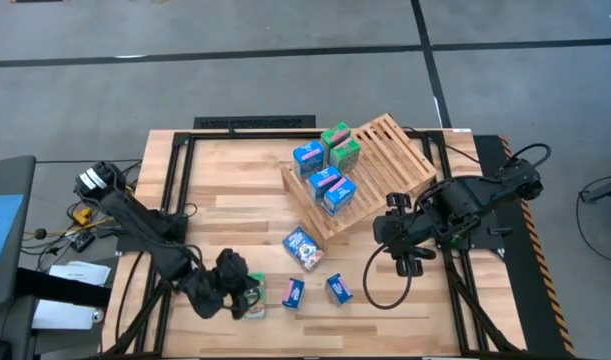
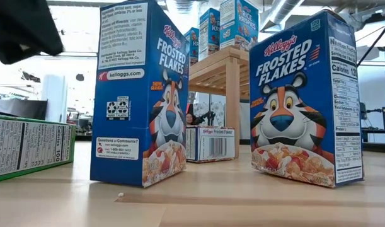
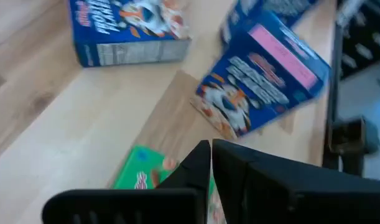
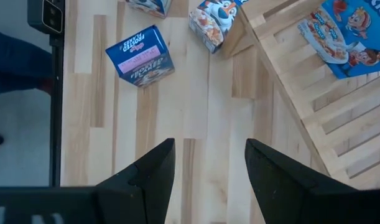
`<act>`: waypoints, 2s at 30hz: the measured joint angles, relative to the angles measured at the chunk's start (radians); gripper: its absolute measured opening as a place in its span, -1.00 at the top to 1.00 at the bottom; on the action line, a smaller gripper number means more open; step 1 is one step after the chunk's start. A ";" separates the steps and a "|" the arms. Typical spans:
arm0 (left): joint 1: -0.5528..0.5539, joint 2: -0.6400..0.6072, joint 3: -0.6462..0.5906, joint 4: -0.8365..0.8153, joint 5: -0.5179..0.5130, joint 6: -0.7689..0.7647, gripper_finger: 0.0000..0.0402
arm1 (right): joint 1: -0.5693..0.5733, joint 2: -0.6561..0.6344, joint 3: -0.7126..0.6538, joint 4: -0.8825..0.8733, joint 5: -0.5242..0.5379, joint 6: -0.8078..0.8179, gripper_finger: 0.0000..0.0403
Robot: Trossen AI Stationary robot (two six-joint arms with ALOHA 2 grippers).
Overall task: Stack cereal on shelf
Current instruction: Put the green cereal box aligned with the other green cereal boxes on the shelf
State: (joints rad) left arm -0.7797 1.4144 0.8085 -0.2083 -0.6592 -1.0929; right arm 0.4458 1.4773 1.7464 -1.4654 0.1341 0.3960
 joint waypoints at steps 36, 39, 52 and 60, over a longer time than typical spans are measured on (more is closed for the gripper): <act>-0.259 0.078 -0.160 0.047 -0.158 -0.580 1.00 | 0.006 0.000 -0.001 0.001 -0.001 0.015 -0.08; -0.257 0.080 -0.159 0.042 -0.145 -0.585 1.00 | 0.006 0.000 -0.001 0.000 -0.002 0.015 -0.08; -0.250 0.250 -0.157 0.181 -0.031 -0.718 1.00 | 0.006 0.000 -0.001 -0.008 -0.004 0.015 -0.08; -0.264 0.272 -0.154 0.178 -0.083 -0.832 1.00 | 0.006 0.000 -0.001 -0.005 -0.004 0.015 -0.08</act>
State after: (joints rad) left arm -1.0441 1.6868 0.6544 -0.0307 -0.7418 -1.9254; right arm 0.4522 1.4773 1.7458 -1.4700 0.1299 0.4108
